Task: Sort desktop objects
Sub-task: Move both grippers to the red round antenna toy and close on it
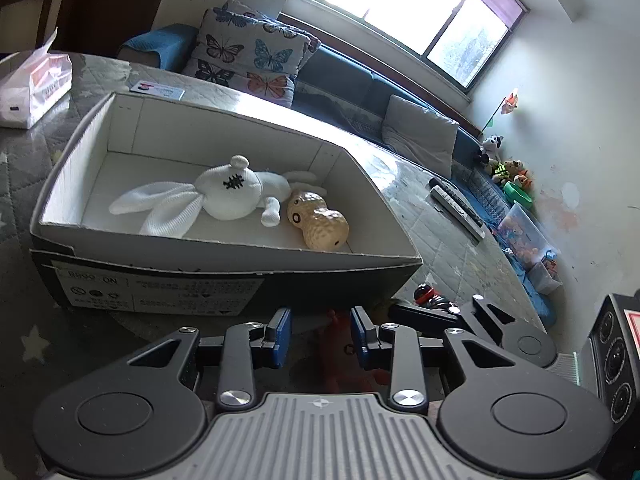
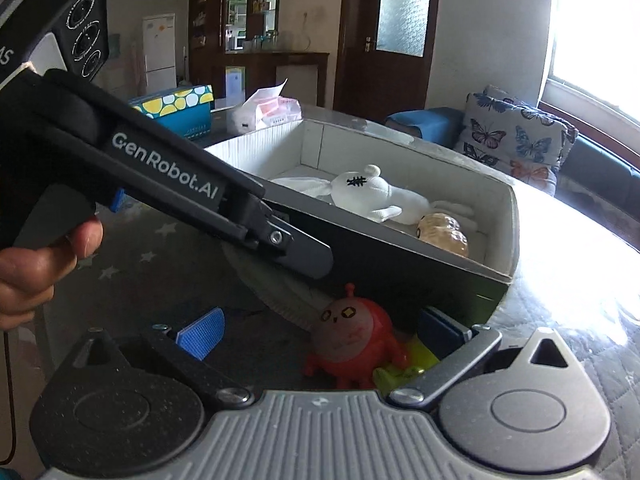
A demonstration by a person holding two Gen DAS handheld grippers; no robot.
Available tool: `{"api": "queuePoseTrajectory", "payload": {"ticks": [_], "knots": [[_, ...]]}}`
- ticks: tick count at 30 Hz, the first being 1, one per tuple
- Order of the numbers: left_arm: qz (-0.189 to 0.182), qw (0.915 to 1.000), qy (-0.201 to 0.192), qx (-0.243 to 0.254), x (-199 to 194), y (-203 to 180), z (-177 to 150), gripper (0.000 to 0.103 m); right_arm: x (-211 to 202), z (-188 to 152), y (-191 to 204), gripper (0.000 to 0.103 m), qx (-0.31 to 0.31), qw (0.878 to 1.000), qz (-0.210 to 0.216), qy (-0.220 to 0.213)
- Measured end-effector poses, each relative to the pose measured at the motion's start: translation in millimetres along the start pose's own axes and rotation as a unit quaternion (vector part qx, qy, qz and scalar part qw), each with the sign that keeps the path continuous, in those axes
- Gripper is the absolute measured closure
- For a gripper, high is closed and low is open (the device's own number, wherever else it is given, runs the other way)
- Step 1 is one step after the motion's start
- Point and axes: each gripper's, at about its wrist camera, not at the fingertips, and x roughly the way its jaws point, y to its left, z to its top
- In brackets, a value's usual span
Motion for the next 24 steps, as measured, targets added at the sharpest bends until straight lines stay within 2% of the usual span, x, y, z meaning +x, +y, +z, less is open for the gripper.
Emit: {"api": "queuePoseTrajectory", "payload": {"ticks": [8, 17, 24], "knots": [[-0.015, 0.9994, 0.018, -0.026, 12.6, 6.6, -5.9, 0.069, 4.6, -3.5, 4.4, 0.0, 0.004, 0.999, 0.03, 0.026], [-0.04, 0.9972, 0.028, -0.057, 16.1, 13.8, -6.5, 0.069, -1.9, -10.0, 2.4, 0.0, 0.031, 0.998, 0.04, 0.023], [-0.05, 0.9967, 0.036, -0.053, 21.6, 10.0, -7.4, 0.068, -4.4, -11.7, -1.8, 0.01, 0.055, 0.997, 0.039, 0.023]]}}
